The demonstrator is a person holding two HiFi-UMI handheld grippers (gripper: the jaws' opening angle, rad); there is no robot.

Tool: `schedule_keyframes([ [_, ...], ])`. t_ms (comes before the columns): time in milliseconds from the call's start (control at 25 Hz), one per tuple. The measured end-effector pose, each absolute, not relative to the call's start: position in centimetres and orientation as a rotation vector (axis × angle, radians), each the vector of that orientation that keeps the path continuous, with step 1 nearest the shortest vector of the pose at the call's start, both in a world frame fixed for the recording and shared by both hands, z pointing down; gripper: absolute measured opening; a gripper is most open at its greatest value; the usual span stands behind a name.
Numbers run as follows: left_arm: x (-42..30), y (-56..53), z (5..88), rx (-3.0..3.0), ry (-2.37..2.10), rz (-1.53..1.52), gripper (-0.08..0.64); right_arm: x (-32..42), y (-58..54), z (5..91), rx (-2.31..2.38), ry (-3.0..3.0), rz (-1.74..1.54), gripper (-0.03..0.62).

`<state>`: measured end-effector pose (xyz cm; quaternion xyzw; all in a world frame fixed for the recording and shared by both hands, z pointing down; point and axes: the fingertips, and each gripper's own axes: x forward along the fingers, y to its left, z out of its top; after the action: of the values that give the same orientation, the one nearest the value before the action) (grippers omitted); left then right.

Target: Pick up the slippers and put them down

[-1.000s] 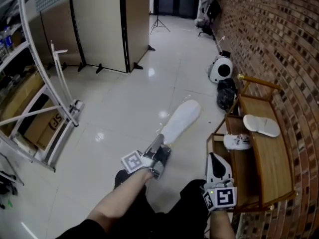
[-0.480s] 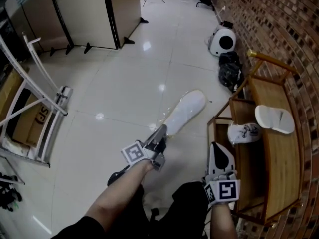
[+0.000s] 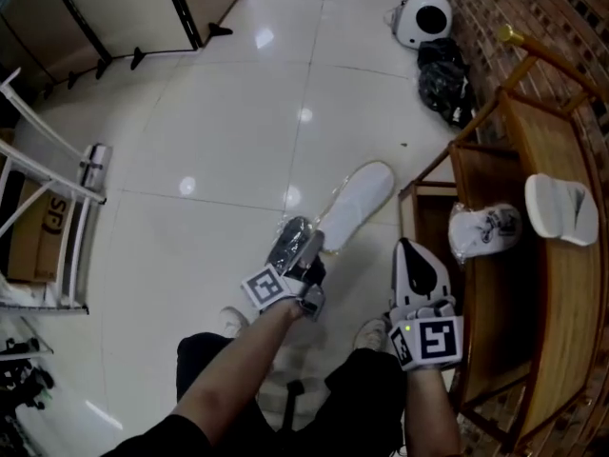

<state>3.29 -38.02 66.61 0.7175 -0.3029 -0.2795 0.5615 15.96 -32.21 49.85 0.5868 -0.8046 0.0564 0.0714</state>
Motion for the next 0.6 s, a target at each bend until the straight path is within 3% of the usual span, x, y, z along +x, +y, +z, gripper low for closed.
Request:
schedule_keyframes([
  [320,5.3,-37.7,72.1,1.575,-0.666,-0.706,0.062,17.6,-34.7,57.9,1.762,-2.322,0.383,0.009],
  [600,4.7,-35.3,82.3,1.357,-0.835,-0.616,0.063,16.9,-33.0,62.8,1.644,-2.258,0.540,0.009],
])
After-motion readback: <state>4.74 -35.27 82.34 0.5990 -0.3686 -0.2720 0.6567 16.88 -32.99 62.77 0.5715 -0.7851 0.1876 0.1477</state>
